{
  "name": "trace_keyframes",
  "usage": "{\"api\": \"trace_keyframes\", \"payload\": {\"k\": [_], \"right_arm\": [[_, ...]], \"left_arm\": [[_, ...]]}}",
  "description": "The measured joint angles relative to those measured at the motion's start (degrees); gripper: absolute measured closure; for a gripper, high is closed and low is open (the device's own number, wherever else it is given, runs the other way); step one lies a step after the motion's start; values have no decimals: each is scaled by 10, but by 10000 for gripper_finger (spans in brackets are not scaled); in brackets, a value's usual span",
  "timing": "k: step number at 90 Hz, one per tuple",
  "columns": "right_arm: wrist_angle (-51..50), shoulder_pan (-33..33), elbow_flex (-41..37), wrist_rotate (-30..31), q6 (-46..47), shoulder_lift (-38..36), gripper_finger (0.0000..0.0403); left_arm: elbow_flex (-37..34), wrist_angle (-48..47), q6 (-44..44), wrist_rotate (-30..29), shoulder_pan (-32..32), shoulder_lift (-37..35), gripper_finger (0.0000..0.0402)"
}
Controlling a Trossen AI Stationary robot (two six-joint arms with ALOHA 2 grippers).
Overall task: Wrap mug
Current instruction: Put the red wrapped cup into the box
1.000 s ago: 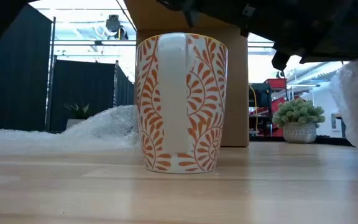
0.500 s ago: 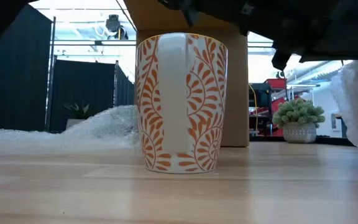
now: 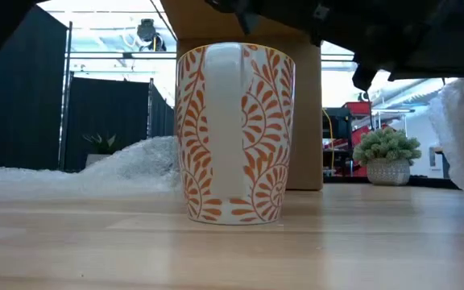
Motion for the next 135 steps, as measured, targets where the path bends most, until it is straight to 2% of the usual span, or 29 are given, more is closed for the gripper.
{"api": "trace_keyframes", "payload": {"k": [15,37,50,66,84,113,124,135], "right_arm": [[55,-19,-44,-25,-27,30,175],[78,-45,-64,-23,-69,70,214],[81,-50,-64,-37,-94,84,266],[86,-53,-65,-77,-94,76,377],[69,-35,-59,-75,-85,56,380],[60,-15,10,5,-123,-25,381],[69,-19,35,59,-179,-58,381],[109,-34,61,110,-274,-91,381]], "left_arm": [[0,1,0,-1,0,0,402],[0,-15,0,-3,-5,-14,402],[2,-67,-7,-9,-12,-35,402],[3,-146,-27,-9,-22,-64,402],[5,-195,-30,-13,-32,-107,402],[6,-338,-30,-43,-68,-232,402],[6,-406,-30,-69,-87,-291,402],[6,-466,-31,-114,-105,-356,402]]}}
